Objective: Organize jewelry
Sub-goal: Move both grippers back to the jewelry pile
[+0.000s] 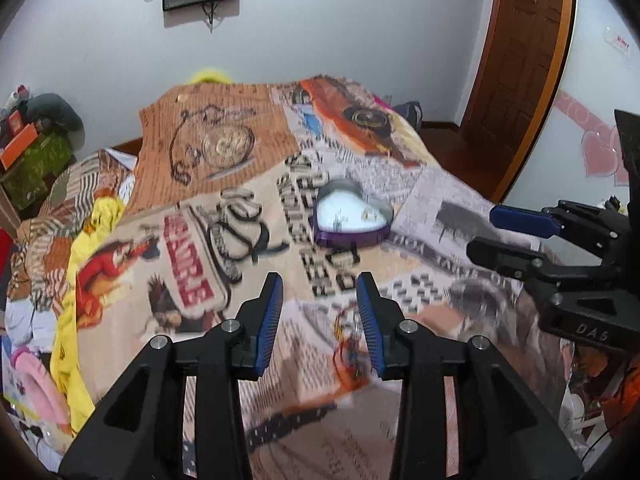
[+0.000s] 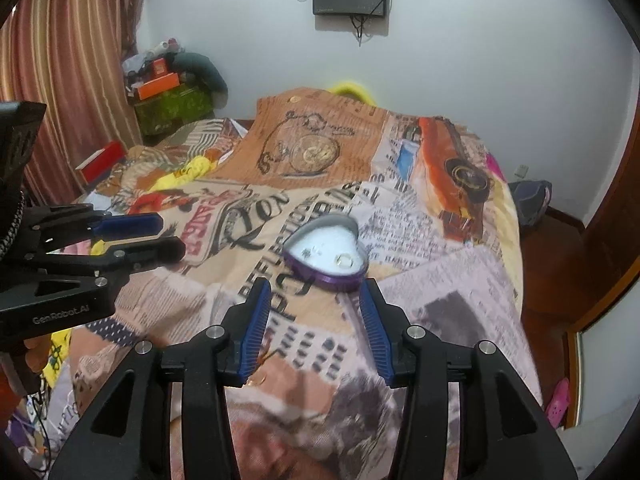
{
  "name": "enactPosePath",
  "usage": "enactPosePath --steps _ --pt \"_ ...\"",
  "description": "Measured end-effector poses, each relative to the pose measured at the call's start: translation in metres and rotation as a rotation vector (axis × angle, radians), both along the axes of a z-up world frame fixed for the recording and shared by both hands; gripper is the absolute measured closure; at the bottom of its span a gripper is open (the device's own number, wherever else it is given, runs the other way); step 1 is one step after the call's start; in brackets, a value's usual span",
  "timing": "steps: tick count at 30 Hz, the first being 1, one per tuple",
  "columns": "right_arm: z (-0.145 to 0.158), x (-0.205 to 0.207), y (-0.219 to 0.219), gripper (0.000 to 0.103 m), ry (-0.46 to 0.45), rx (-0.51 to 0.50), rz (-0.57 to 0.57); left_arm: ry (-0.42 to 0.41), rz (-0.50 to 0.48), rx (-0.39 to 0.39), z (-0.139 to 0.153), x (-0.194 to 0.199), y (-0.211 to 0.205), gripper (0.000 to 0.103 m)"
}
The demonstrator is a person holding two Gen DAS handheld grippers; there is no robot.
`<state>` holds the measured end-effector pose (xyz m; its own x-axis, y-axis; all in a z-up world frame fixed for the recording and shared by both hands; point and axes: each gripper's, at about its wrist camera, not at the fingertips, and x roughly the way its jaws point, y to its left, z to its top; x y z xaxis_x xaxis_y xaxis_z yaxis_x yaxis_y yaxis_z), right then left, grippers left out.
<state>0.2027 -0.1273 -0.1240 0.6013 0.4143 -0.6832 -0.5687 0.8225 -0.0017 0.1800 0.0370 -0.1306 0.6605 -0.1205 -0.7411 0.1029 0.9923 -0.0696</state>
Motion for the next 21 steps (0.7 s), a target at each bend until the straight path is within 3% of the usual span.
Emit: enactPosePath --steps 9,21 --pt "-0.032 -0.018 -0.004 0.061 0.089 -0.004 -0.006 0.105 -0.046 -0.003 -0.039 -0.028 -0.015 0.066" --pt "-0.057 -0.025 -0.029 0.061 0.178 0.005 -0.042 0.193 -0.090 -0.096 -0.070 -0.026 -0.046 0.066"
